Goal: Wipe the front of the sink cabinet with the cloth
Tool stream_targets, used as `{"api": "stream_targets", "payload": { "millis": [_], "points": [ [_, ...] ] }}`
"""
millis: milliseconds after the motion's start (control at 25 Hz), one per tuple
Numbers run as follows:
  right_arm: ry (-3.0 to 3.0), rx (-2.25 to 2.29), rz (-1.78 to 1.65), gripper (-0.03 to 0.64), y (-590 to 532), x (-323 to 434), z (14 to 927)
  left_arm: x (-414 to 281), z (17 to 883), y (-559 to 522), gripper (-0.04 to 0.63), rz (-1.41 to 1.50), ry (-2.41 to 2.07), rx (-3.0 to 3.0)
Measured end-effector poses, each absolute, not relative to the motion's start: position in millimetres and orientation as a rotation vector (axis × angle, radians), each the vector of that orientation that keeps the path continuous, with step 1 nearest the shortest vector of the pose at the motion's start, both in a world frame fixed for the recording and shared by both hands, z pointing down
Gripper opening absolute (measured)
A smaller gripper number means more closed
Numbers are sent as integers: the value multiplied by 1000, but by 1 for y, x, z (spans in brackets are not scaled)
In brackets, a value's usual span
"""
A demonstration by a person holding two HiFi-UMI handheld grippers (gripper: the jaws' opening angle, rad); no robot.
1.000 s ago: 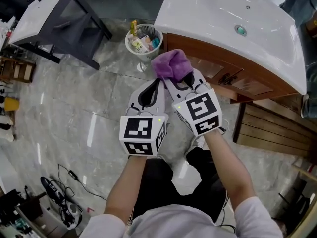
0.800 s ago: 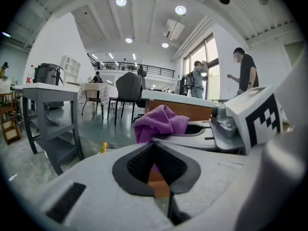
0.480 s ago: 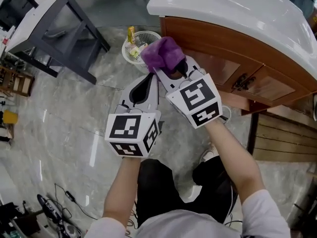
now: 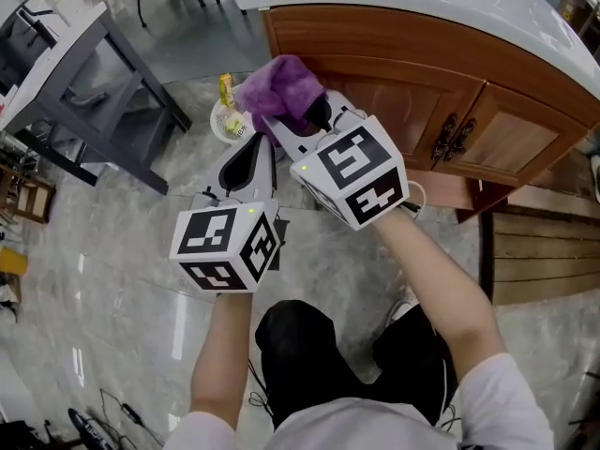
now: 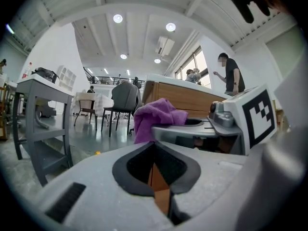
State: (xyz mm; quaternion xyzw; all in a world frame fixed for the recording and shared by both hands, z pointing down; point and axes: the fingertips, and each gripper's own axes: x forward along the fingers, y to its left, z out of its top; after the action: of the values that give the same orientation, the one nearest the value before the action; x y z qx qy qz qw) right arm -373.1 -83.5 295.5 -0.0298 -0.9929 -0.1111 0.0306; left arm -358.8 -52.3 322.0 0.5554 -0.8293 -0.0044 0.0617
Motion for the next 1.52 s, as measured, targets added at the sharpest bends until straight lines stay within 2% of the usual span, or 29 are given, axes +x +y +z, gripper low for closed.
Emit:
{"api": "stream_targets", "payload": {
  "millis": [1520],
  "points": [
    [-2966, 554, -345, 67, -224, -197, 296, -215, 313, -180, 5, 15, -2177, 2139]
  ]
}}
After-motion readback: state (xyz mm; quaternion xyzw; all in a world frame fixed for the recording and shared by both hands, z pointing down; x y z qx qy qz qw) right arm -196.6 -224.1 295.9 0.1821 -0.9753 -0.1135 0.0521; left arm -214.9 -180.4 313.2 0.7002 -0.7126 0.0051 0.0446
